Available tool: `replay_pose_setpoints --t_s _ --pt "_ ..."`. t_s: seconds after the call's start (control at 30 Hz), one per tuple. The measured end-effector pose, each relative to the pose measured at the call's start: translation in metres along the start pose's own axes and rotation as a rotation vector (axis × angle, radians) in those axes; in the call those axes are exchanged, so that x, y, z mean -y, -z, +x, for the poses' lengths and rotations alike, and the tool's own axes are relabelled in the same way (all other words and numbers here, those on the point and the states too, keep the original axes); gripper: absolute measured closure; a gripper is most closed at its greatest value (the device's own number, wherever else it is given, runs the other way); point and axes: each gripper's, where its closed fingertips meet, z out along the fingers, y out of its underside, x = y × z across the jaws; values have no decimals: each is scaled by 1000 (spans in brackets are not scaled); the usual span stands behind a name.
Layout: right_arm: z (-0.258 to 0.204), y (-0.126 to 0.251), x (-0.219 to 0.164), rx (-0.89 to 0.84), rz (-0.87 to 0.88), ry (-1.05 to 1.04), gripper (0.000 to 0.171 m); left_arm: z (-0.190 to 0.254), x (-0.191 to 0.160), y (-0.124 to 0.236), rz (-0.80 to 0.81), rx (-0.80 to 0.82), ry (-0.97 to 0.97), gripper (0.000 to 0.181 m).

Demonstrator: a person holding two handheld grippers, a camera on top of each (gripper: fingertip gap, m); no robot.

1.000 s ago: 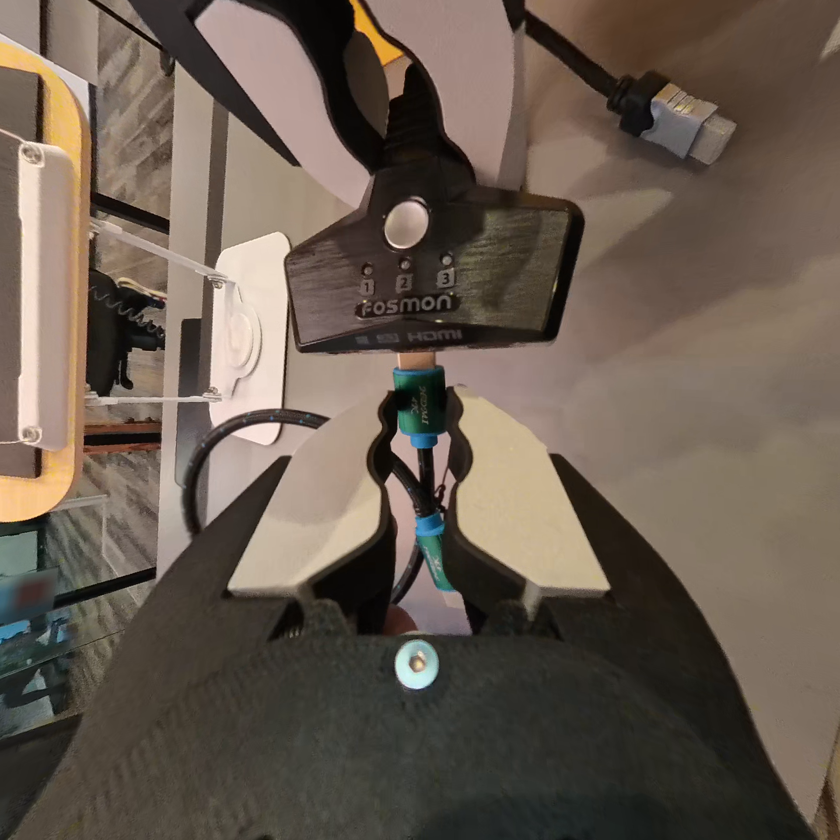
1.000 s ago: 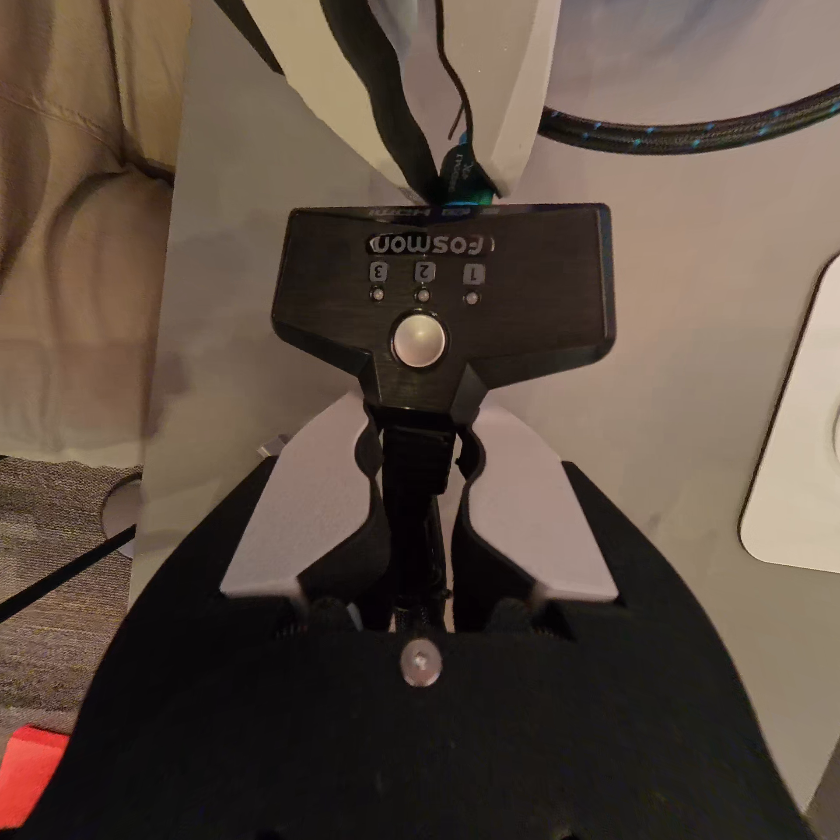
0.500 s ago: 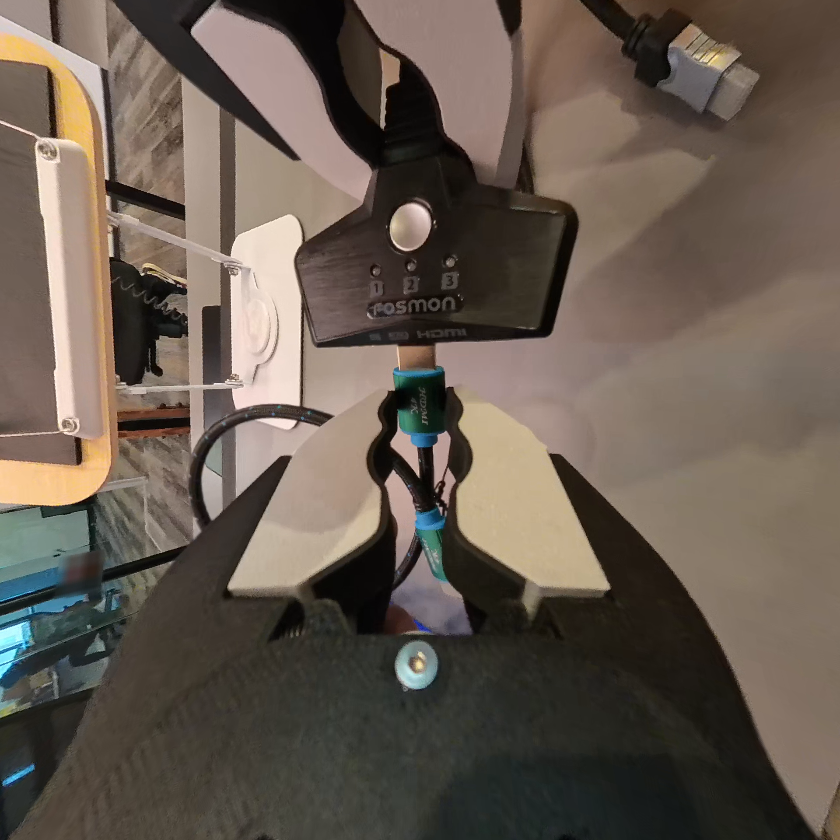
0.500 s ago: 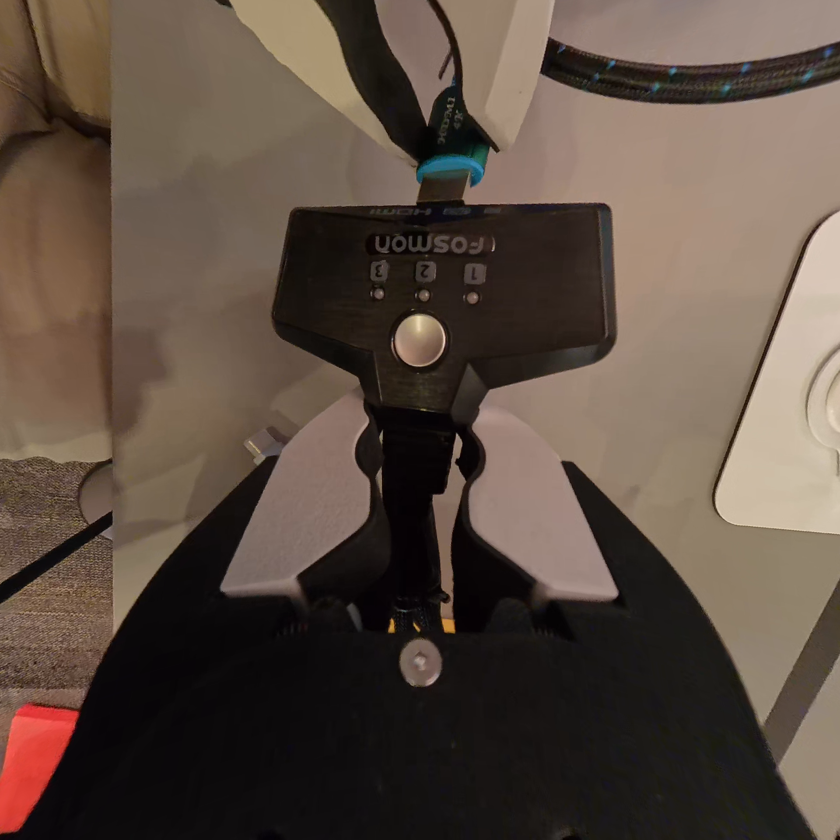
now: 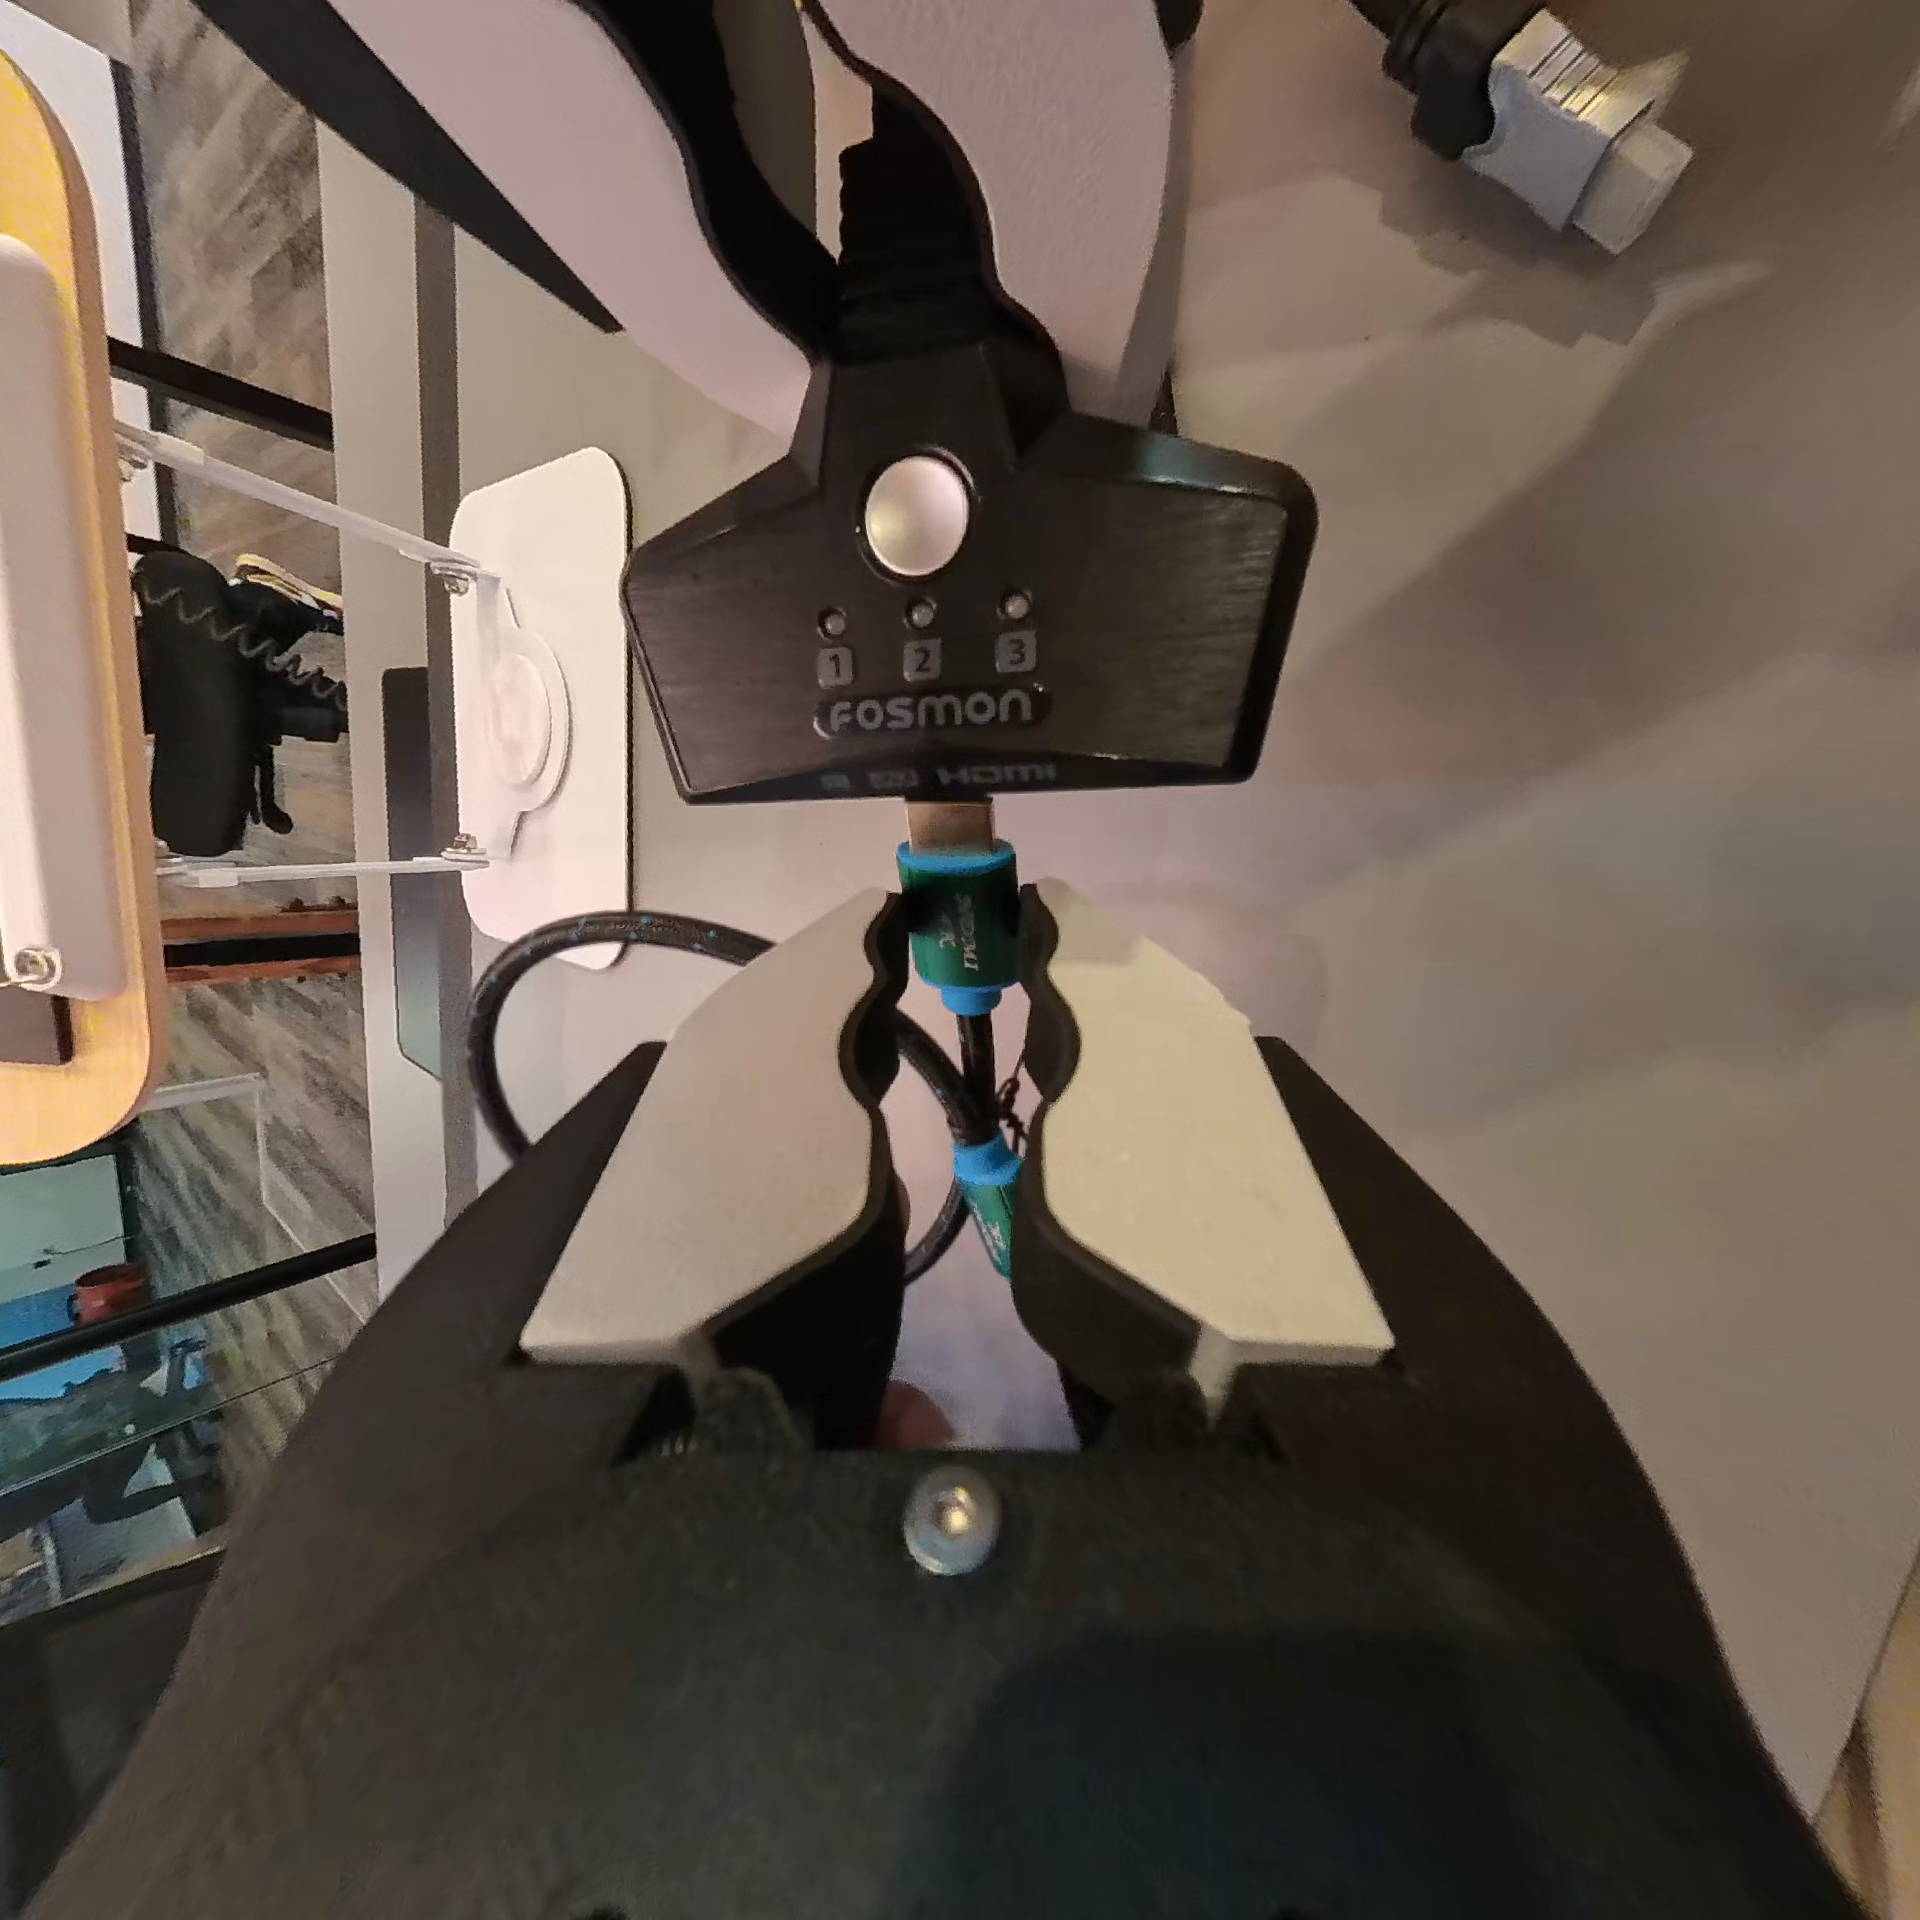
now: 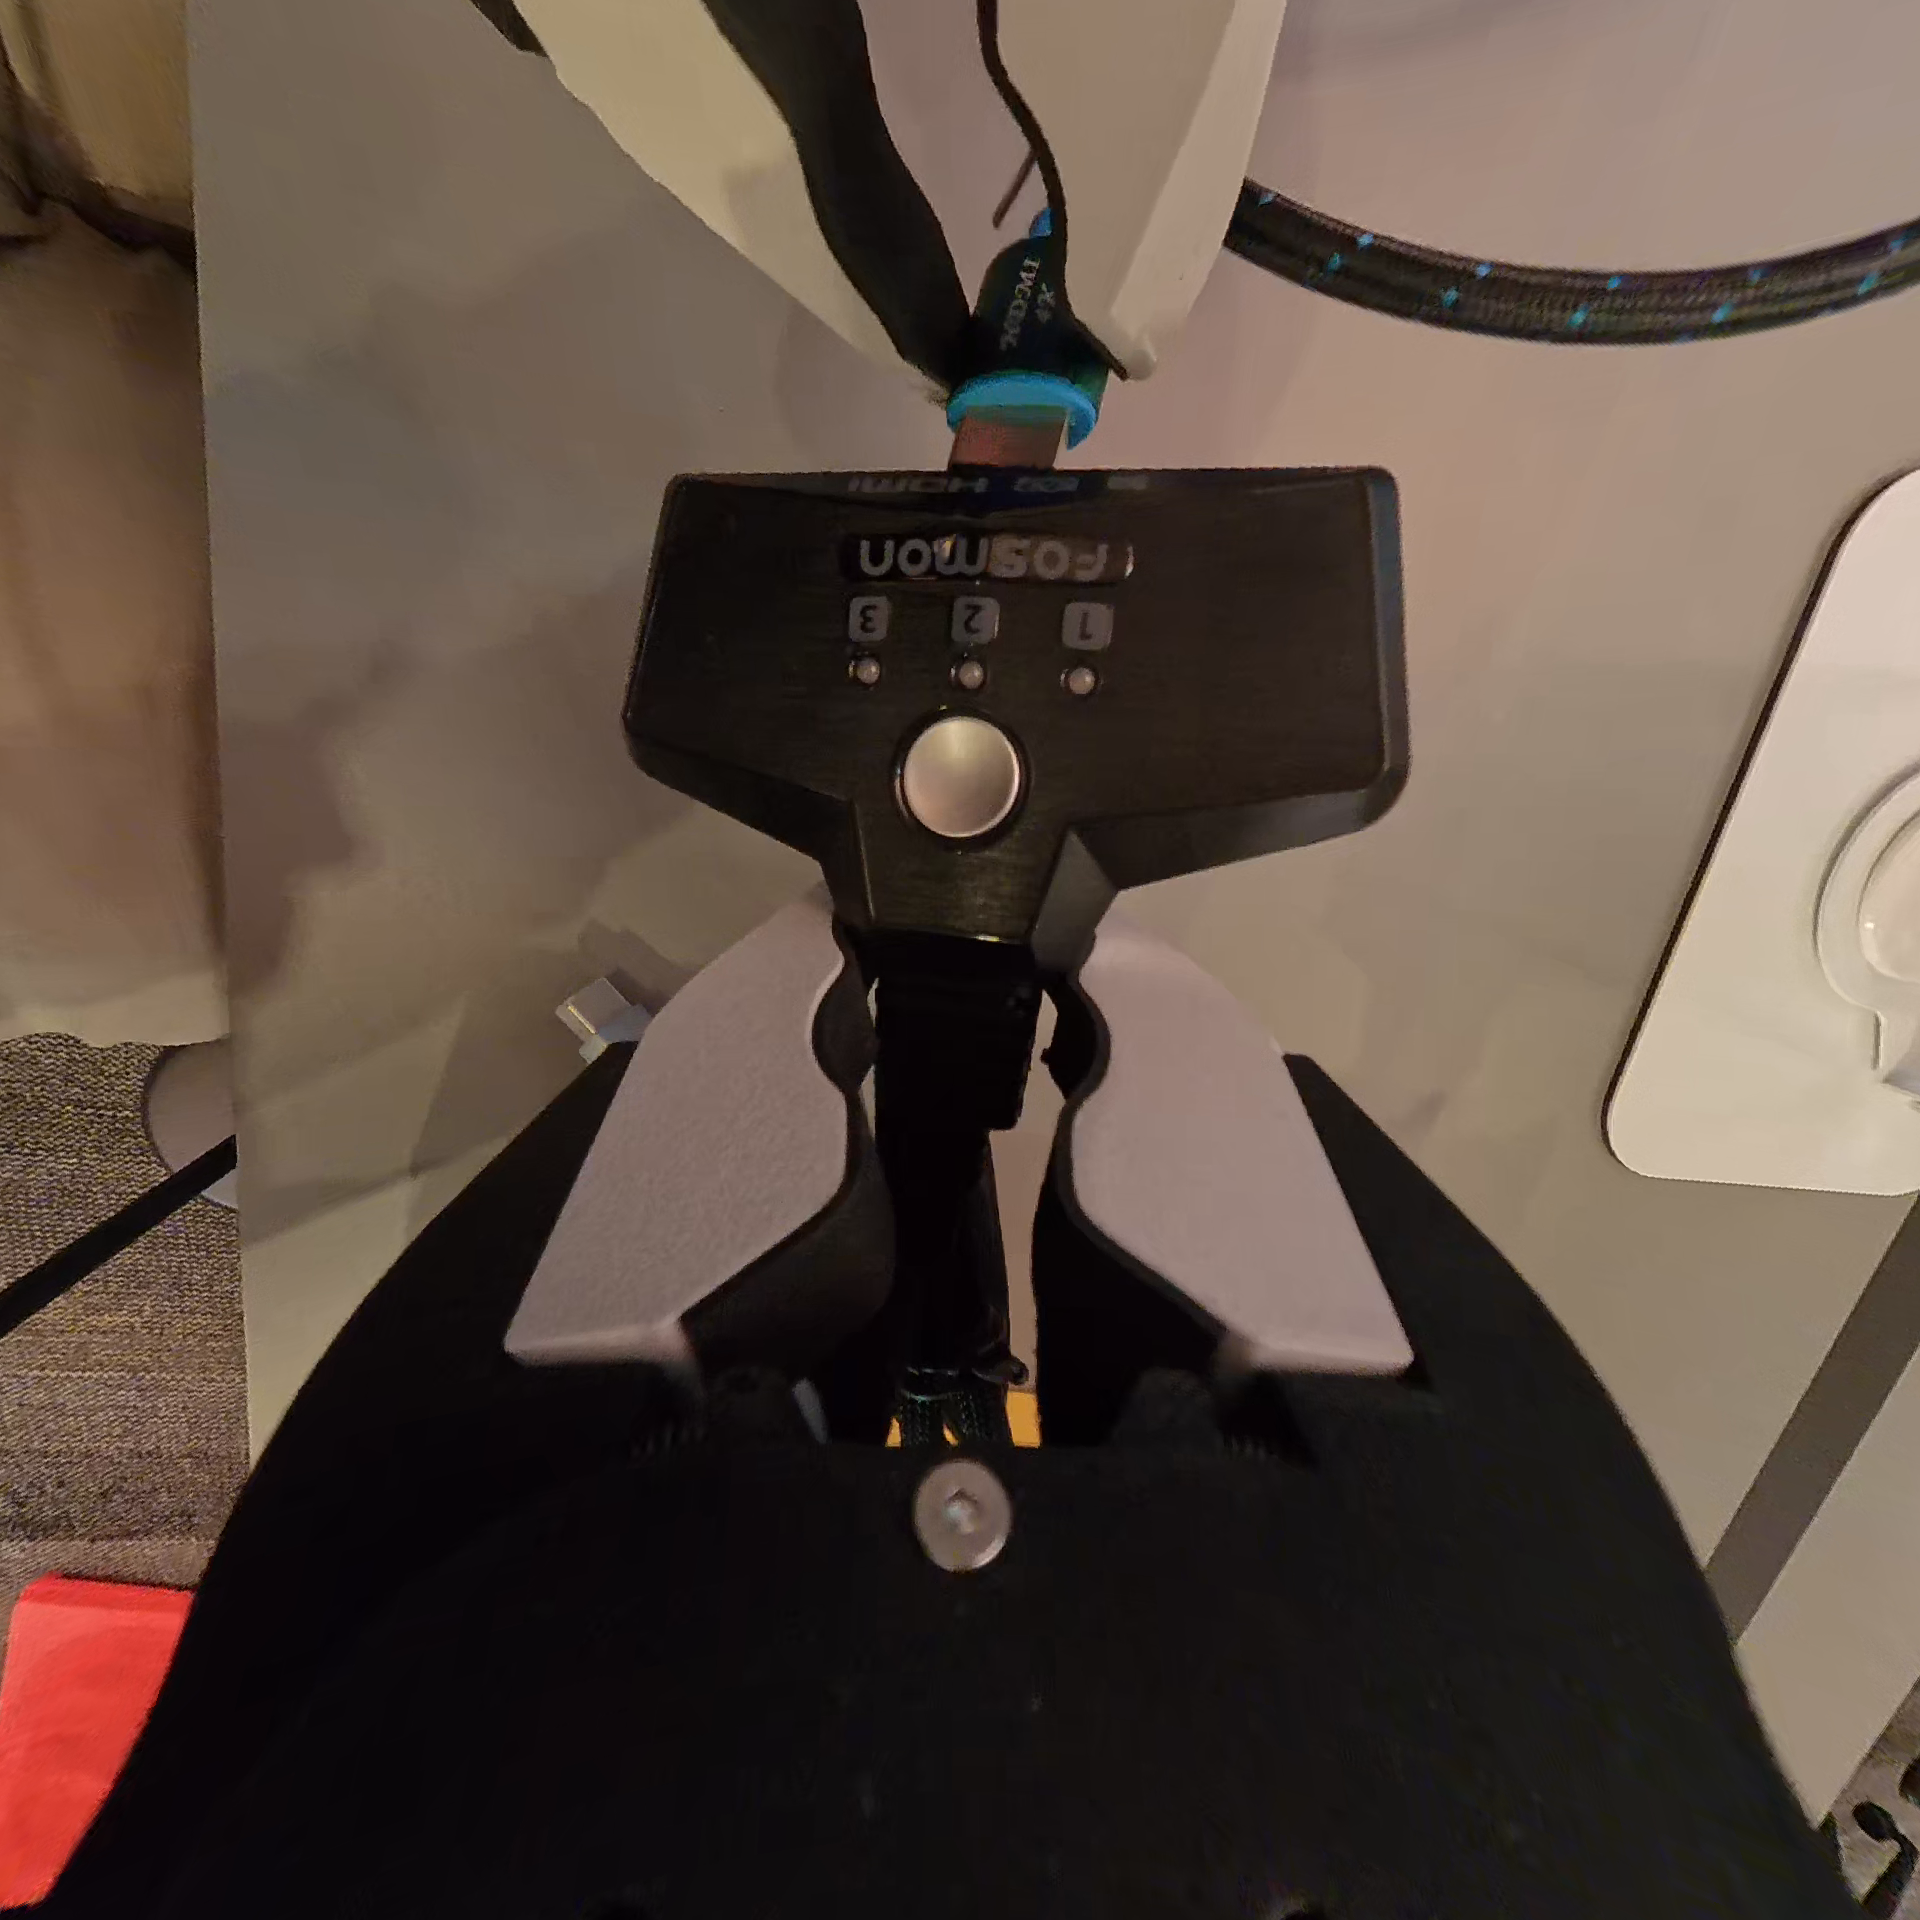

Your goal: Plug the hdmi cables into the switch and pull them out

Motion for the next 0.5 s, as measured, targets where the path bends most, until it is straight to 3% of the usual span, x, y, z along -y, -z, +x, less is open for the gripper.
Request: replay_pose_setpoints --t_s 0.5 --pt "-4 -4 1 34 -14 -43 141 10 -8 -16 -5 -18 20 162"
